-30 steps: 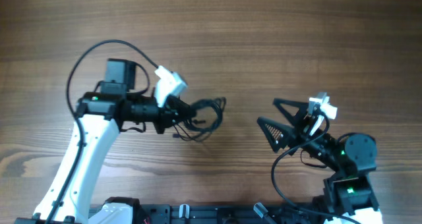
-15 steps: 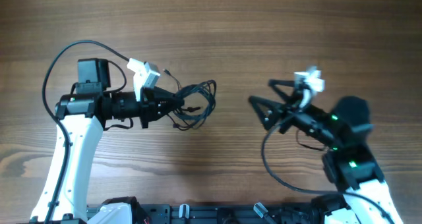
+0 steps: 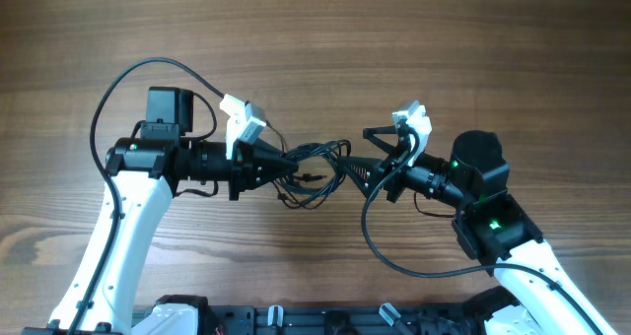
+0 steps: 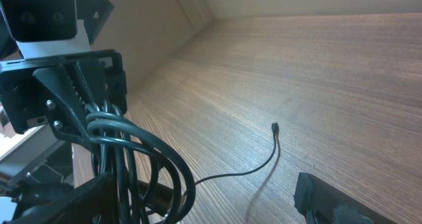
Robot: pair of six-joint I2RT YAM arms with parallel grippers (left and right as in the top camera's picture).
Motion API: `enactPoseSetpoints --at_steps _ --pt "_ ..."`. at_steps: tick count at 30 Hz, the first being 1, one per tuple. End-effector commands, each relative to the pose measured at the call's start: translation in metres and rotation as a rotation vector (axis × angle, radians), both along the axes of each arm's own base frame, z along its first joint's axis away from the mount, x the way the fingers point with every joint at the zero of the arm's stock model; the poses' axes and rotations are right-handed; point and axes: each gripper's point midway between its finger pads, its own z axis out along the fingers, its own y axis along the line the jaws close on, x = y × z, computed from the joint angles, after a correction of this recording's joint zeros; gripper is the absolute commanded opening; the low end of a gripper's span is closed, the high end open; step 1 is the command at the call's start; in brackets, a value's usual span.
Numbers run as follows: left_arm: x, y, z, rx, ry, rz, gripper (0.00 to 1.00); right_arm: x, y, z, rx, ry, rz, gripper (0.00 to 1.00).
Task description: Untangle cables
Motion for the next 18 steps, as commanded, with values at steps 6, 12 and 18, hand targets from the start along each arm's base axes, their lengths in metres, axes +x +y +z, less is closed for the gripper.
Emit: enactPoseSetpoints --at_steps 6,12,18 --pt "-0.014 -0.016 0.014 -0.034 -0.044 -0.081 0.04 0.012 -0.004 0.005 0.022 0.017 -0.075 0.86" --pt "-0.022 -0.023 0.013 -0.034 -0.035 -0.114 0.04 0.026 -0.015 0.003 0.007 0.019 -0.182 0.83" --pt "-0.023 -0.022 0.013 -0.033 -0.024 -0.114 0.04 0.024 -0.013 0.002 0.01 0.023 -0.166 0.86"
